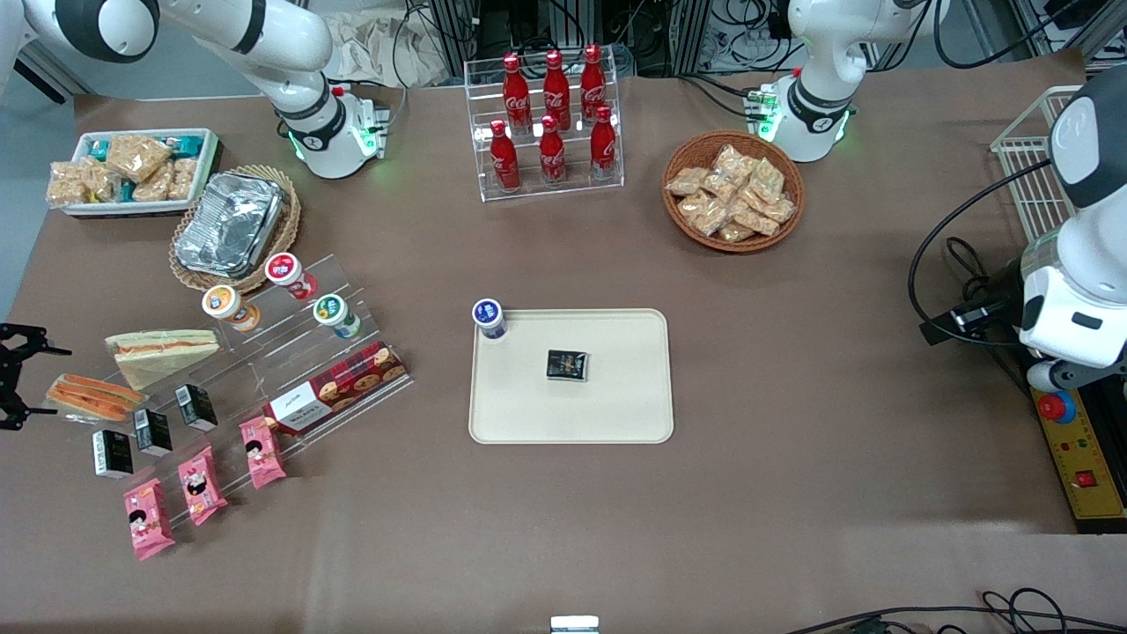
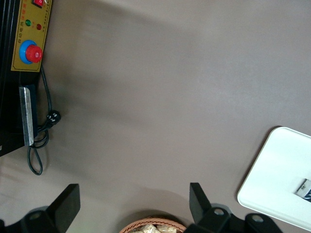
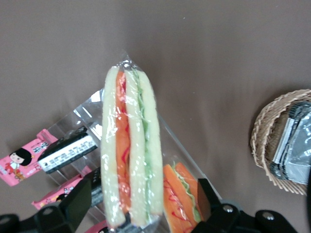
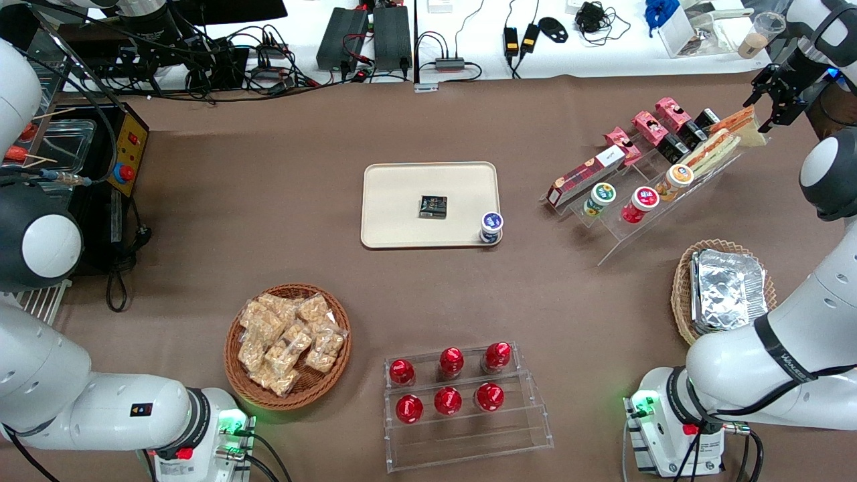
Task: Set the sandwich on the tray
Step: 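Close the right gripper on the plastic-wrapped sandwich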
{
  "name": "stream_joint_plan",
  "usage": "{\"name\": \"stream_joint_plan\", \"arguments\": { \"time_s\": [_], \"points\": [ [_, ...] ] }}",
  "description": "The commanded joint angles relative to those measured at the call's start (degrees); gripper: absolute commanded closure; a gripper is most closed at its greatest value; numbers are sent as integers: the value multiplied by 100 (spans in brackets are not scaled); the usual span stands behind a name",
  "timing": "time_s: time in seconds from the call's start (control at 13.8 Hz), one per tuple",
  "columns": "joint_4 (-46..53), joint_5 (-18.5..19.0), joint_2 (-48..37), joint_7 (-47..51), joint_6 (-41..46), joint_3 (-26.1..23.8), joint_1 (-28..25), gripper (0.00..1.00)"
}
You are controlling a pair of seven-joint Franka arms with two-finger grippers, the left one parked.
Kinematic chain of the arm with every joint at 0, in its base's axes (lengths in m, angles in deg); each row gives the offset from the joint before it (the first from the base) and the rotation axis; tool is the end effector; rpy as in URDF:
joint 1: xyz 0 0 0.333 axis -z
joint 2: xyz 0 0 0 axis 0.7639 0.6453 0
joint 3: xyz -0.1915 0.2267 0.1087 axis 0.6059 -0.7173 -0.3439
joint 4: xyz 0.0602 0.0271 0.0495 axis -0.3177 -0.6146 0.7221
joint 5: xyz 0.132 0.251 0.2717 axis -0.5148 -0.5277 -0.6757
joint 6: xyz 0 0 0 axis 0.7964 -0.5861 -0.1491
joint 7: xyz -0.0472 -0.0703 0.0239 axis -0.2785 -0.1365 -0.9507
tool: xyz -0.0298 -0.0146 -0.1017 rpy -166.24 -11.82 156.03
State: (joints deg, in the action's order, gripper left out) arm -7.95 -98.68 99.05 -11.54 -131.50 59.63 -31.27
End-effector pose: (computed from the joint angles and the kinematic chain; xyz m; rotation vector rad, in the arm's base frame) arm 0.6205 -0.2913 0.4008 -2.1025 2.3024 0.2592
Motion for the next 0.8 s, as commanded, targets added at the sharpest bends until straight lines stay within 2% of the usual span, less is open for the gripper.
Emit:
{"name": "stream_joint_plan", "arguments": {
  "time_s": [0.0,0.36,0.51,0.65,0.72],
  "points": [
    [-38,-271,98,42,-156,-23,175,3],
    [-162,-649,168,42,-428,-23,202,6],
    [-153,-842,195,85,-455,-14,194,12],
    [-153,-992,221,549,-560,-14,202,51],
    [-144,-993,230,621,-578,-23,211,53]
  ]
}}
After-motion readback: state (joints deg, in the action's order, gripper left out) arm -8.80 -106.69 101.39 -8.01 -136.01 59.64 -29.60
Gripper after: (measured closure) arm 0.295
